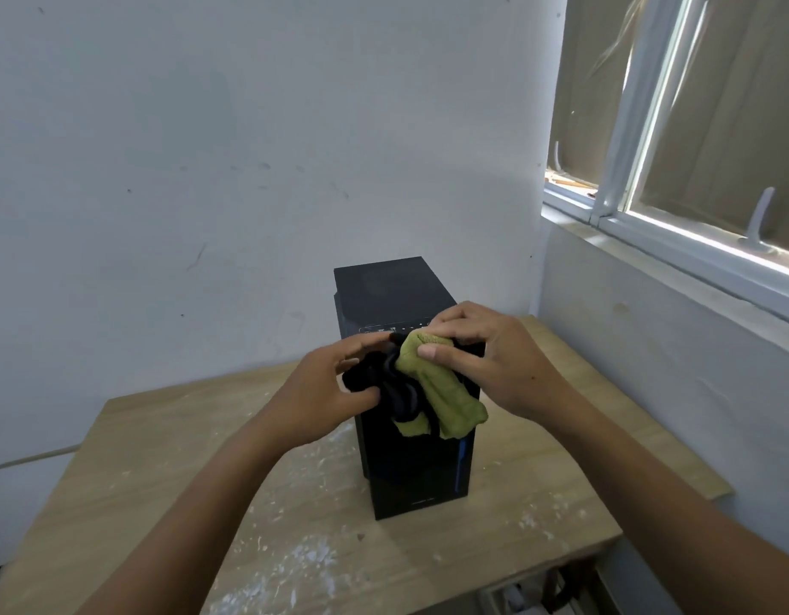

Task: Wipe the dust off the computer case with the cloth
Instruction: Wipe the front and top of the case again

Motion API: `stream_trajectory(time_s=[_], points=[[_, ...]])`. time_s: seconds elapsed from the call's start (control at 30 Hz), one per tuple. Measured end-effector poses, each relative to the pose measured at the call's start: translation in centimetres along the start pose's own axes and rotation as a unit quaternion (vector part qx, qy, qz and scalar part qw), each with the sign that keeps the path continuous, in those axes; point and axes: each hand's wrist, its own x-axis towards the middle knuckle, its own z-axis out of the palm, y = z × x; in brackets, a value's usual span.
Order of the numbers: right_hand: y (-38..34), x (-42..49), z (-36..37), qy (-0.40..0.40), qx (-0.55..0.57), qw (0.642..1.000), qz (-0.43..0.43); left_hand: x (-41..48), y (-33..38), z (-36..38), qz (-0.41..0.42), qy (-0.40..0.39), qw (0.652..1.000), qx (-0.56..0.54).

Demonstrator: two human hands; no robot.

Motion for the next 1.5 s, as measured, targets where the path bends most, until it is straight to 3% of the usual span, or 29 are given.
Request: stream_trajectory(time_s=[0.2, 0.3, 0.53, 0.7, 0.87, 0.97, 1.07, 1.13, 1.3, 1.37, 1.5], points=[[-2.0, 0.2, -1.4, 0.02, -0.06, 0.998, -0.002, -0.6, 3.2, 0.5, -0.012, 0.052, 0.991, -0.123], [-2.5, 0.2, -1.2, -0.002, -0.075, 0.997, -0.002, -1.0, 4.3, 2.0, -0.017, 0.015, 0.987, -0.158], [-3.0, -0.2, -1.1, -0.047, -0.08, 0.995, 0.02, -1.6, 3.8, 4.4, -0.035, 0.023, 0.996, -0.084], [-2.1, -0.4, -1.1, -0.019, -0.05, 0.997, 0.048, -2.3, 3.0, 2.4, -0.059, -0.054, 0.992, -0.098], [-1.1, -0.7, -0.9, 0.0, 0.048, 0.994, 0.093, -2.4, 2.8, 1.5, -0.077, -0.01, 0.995, -0.065], [-0.1, -1.7, -0.5, -0.051, 0.118, 0.982, 0.14, -2.4, 2.8, 1.4, -0.077, 0.007, 0.996, -0.053], [1.4, -2.5, 0.1, -0.137, 0.116, 0.964, 0.198, -2.6, 2.6, 0.9, -0.084, -0.012, 0.996, -0.037], [2.0, -2.8, 0.6, -0.155, 0.119, 0.957, 0.213, -2.8, 2.3, 0.3, -0.101, -0.031, 0.994, -0.029], [2.3, -3.0, 1.8, -0.065, 0.272, 0.933, 0.226, -3.8, 0.8, -2.0, -0.178, -0.078, 0.974, -0.118], [2.1, -2.8, 2.6, -0.018, 0.309, 0.922, 0.235, -4.0, 0.3, -2.1, -0.19, -0.055, 0.964, -0.175], [1.1, -2.4, 4.4, 0.007, 0.189, 0.966, 0.176, -4.3, -0.5, -1.4, -0.204, 0.063, 0.948, -0.237]])
